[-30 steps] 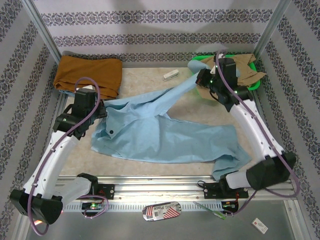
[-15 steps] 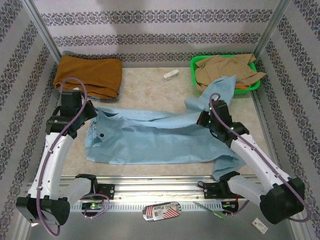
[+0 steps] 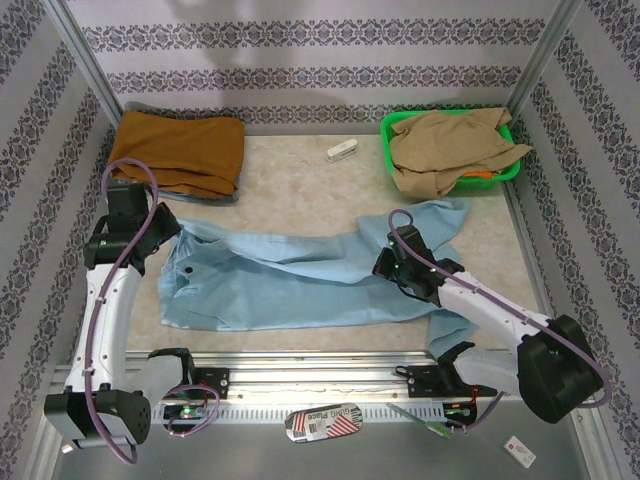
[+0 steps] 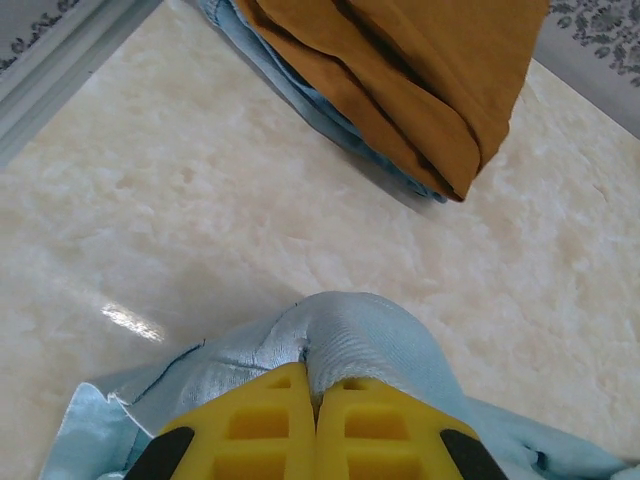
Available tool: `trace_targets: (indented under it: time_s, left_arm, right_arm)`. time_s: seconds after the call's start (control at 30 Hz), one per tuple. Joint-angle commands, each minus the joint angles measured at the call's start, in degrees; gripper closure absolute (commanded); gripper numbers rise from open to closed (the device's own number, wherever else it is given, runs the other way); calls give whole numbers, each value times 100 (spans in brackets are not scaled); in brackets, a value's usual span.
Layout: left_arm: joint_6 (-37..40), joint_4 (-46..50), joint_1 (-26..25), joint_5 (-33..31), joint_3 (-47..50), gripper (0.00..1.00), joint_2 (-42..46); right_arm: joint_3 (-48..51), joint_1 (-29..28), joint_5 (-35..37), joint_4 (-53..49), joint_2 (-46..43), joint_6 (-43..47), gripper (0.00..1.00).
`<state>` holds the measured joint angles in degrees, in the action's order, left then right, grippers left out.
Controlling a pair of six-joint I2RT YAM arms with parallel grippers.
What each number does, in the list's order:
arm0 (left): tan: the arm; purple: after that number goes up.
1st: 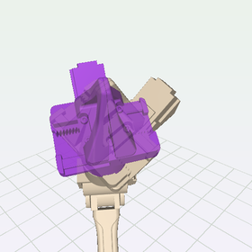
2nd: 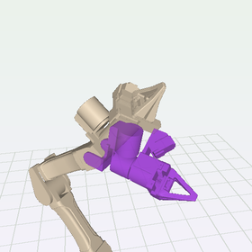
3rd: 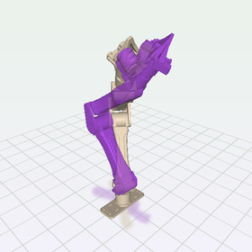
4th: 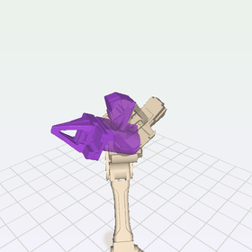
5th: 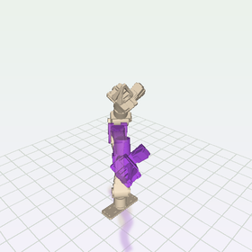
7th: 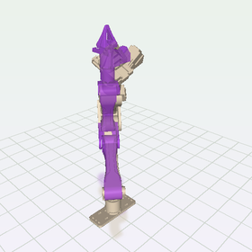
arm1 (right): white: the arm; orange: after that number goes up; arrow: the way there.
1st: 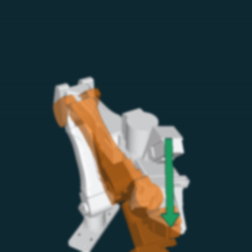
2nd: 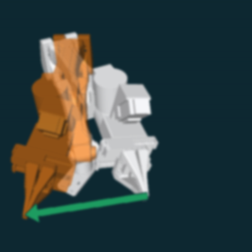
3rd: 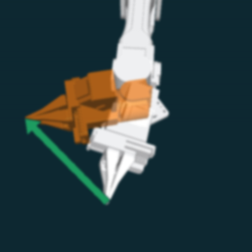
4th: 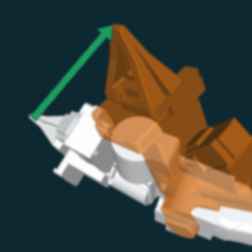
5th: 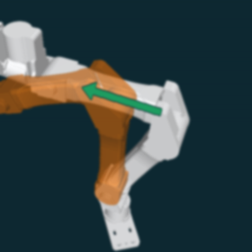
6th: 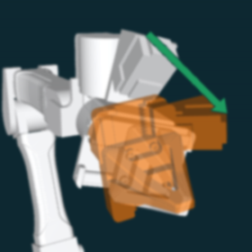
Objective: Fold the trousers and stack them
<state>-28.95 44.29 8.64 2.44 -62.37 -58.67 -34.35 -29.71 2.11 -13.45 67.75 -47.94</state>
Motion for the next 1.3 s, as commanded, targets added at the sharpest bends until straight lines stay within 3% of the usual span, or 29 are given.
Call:
trace_targets:
  time_s: [0.0,0.07,0.13,0.4,0.6,0.67,0.73,0.8,0.9,0.93,0.97,1.0,1.03,1.1,1.17,1.27]
  left_arm:
    - [-91,-193,222,-42,-52,100,21]
    - [-86,-209,304,4,-39,100,27]
    - [-76,-219,369,71,-15,100,-16]
    - [-497,-797,824,514,105,100,-680]
    - [-1033,-1379,1114,130,-267,100,-1484]
    - [-1149,-1514,1270,33,-434,100,-1836]
    - [-1239,-1590,1418,57,-592,100,-2212]
    - [-1287,-1743,1561,136,-725,100,-2549]
    - [-1274,-2051,1708,445,-979,100,-3021]
    - [-1257,-2061,1749,664,-1162,85,-3246]
    - [-1226,-1982,1776,881,-1385,53,-3488]
    - [-1189,-1824,1787,1064,-1594,34,-3684]
    - [-1138,-1584,1784,1291,-1856,23,-3895]
    - [-1233,-1455,1731,1783,-1930,11,-3954]
    - [-1295,-1596,1477,1812,-1520,0,-3484]
    - [-1375,-1525,929,1426,-728,0,-2488]
  right_arm:
    - [-145,-172,-7,284,260,-214,99]
    - [-224,-165,18,320,376,-192,97]
    - [-366,-111,63,289,433,-67,87]
    - [-1206,563,-183,252,732,396,89]
    - [-1655,620,-886,361,1492,360,84]
    - [-1595,605,-1105,429,1632,310,72]
    - [-1527,598,-1248,407,1701,321,67]
    - [-1411,615,-1262,337,1606,361,50]
    - [-1224,696,-1167,97,1160,540,45]
    - [-1184,748,-1145,-36,978,614,43]
    - [-1137,817,-1128,-172,783,690,39]
    - [-1101,883,-1132,-306,611,735,36]
    - [-1045,962,-1152,-449,394,787,33]
    - [-942,1122,-1112,-730,-25,863,28]
    - [-843,1314,-977,-1133,-494,891,24]
    - [-793,1612,-701,-1895,-1045,825,18]
